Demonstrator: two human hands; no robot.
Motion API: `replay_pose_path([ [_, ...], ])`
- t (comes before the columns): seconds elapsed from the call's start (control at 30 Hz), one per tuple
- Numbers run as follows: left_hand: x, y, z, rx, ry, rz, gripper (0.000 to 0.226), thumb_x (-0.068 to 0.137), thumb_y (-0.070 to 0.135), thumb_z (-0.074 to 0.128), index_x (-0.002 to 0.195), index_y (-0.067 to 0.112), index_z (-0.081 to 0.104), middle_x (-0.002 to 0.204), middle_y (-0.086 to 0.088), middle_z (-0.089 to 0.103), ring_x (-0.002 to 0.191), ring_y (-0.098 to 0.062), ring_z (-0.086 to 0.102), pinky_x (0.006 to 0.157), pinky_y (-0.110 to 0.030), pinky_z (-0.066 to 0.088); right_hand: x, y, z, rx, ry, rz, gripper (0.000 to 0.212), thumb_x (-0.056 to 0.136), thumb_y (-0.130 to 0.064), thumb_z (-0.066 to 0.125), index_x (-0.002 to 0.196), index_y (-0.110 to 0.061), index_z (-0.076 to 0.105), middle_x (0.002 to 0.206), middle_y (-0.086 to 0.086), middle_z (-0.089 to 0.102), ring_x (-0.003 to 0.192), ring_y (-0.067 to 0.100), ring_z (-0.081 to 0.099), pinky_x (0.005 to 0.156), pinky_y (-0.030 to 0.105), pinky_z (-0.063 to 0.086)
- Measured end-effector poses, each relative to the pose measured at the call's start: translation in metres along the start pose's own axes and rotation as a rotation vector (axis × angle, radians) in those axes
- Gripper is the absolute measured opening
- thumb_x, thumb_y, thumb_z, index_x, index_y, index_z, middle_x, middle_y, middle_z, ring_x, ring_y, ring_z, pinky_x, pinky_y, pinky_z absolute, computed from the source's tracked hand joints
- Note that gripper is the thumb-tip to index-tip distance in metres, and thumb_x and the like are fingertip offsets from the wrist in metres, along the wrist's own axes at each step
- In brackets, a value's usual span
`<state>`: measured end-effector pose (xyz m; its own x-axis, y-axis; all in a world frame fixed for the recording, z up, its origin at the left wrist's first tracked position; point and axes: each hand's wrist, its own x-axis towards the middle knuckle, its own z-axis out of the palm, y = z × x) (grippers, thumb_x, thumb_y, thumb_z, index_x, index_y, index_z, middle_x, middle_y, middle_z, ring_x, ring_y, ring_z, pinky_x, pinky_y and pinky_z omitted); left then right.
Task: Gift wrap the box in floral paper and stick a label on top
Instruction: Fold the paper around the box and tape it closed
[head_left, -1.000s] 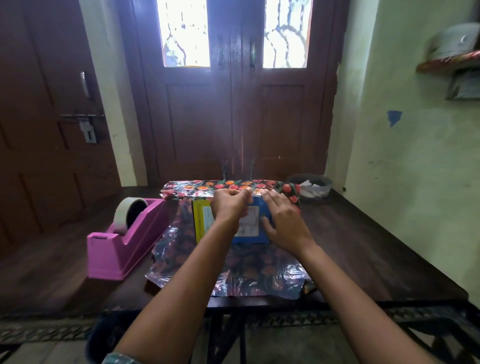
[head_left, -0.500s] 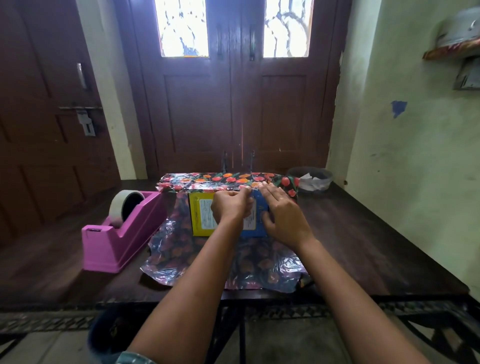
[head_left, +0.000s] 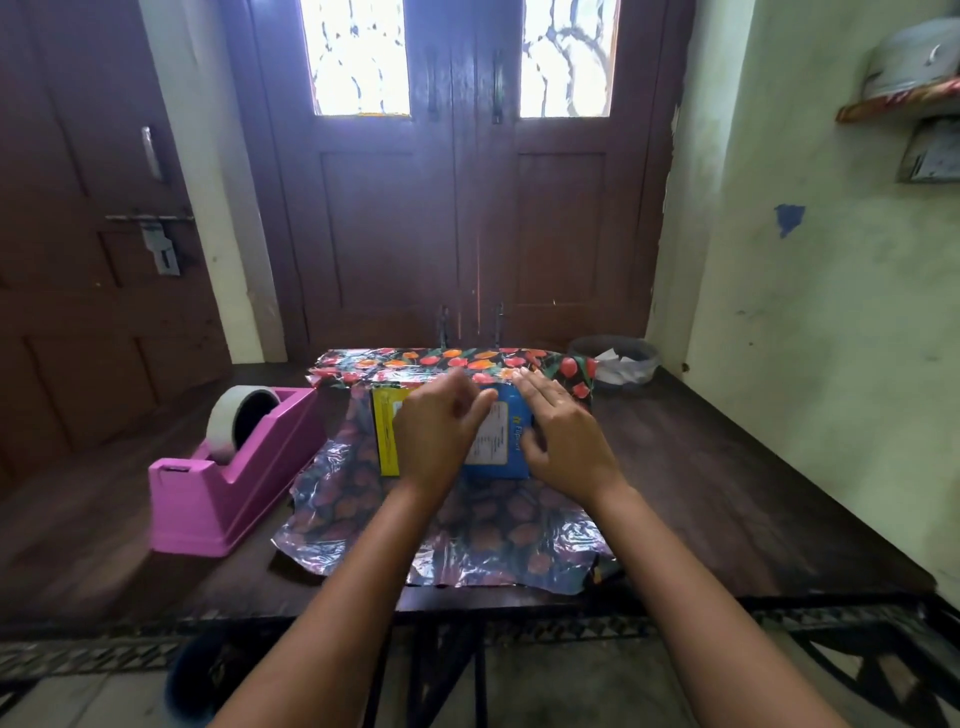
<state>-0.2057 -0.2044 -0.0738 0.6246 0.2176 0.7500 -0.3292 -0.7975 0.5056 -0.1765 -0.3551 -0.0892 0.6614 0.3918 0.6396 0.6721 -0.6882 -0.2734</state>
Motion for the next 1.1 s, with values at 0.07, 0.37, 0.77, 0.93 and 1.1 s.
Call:
replay_pose_path([
  [0.07,0.014,-0.002,-0.003,-0.02,-0.016,0.172,0.01,0.078,0.026,0.071,0.08,0.017,0.07,0.08,0.002,0.066,0.076,-0.016,0.059,0.066,-0.027,0.045,0.0,0.0,0.001,0.015,-0.002,0.002,0.064,0.076,-0.013,0.04,0.14,-0.006,0.039,0.145,0.012,0.041,0.138,0.024,0.033,0.112,0.028,0.021],
  [0.37,0.036,-0.024,-0.002,0.277,-0.23,0.43,0.027,0.084,0.035,0.057,0.103,0.023,0.073,0.096,-0.004,0.066,0.091,-0.028,0.058,0.078,-0.037,0.041,-0.001,-0.001,-0.002,0.03,-0.022,0.004,0.063,0.079,-0.014,0.04,0.14,-0.005,0.038,0.146,0.012,0.039,0.138,0.024,0.032,0.111,0.026,0.021],
  [0.77,0.079,-0.045,-0.052,0.567,-0.686,0.191,0.057,0.083,0.06,0.054,0.135,0.038,0.045,0.138,0.003,0.049,0.126,-0.021,0.044,0.09,-0.031,0.036,0.002,0.003,-0.002,-0.007,-0.162,0.083,0.076,0.089,-0.021,0.054,0.149,-0.025,0.008,0.158,0.003,0.008,0.145,0.021,0.006,0.118,0.041,0.008],
  [0.93,0.076,-0.038,-0.047,0.596,-0.601,0.207,0.056,0.08,0.065,0.054,0.131,0.041,0.051,0.125,0.003,0.057,0.115,-0.022,0.054,0.08,-0.032,0.042,-0.015,-0.031,0.006,0.016,-0.13,0.023,0.048,0.09,-0.034,0.053,0.135,-0.019,0.046,0.15,0.008,0.032,0.137,0.025,0.03,0.112,0.044,0.027],
  [1.1,0.08,-0.019,-0.043,0.79,-0.559,0.312,0.053,0.078,0.068,0.052,0.117,0.033,0.063,0.115,-0.001,0.064,0.104,-0.024,0.06,0.071,-0.029,0.038,-0.04,-0.076,0.003,-0.114,-0.637,0.021,0.054,0.092,-0.062,0.028,0.112,-0.025,0.061,0.111,0.01,0.064,0.104,0.029,0.057,0.069,0.033,0.038],
])
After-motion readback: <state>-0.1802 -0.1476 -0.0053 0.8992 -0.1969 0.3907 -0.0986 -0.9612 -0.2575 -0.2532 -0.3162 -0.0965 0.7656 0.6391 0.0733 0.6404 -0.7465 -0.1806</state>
